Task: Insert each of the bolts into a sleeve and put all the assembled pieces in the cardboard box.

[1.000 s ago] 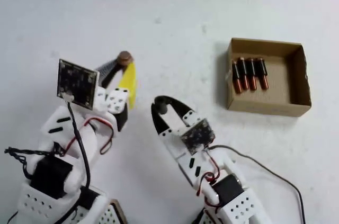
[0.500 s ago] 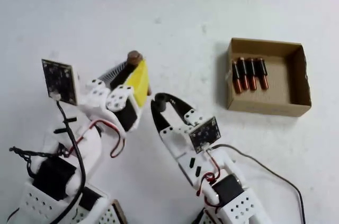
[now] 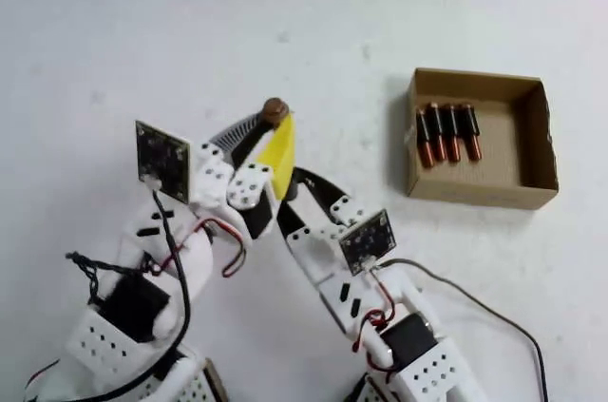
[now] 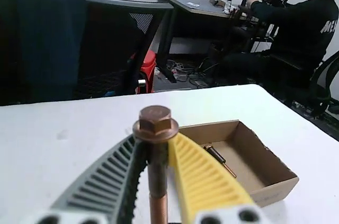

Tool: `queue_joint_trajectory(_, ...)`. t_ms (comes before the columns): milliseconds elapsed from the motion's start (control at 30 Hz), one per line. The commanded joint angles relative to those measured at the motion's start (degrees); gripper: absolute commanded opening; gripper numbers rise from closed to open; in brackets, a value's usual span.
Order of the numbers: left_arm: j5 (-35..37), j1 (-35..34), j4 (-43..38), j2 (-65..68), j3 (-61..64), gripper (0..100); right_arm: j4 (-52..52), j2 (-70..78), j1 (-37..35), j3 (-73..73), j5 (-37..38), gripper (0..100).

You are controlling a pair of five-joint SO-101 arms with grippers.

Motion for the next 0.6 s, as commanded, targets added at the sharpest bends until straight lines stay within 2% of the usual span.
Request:
queue_joint_trajectory(0, -0.6, 0.3, -2.5, -1.1, 0.4, 2, -1.2, -0.9, -0.1, 0.4, -0.4, 1.7)
queue_joint_trajectory(200, -3.1, 0.3, -2.6, -1.1, 1.1, 2, -1.2, -0.9, -0.1, 0.4, -0.4, 1.7)
queue_joint_trajectory(567, -3.0, 0.8, -2.4, -1.1, 2.2, 2, -1.2, -0.9, -0.1, 0.4, -0.4, 1.7)
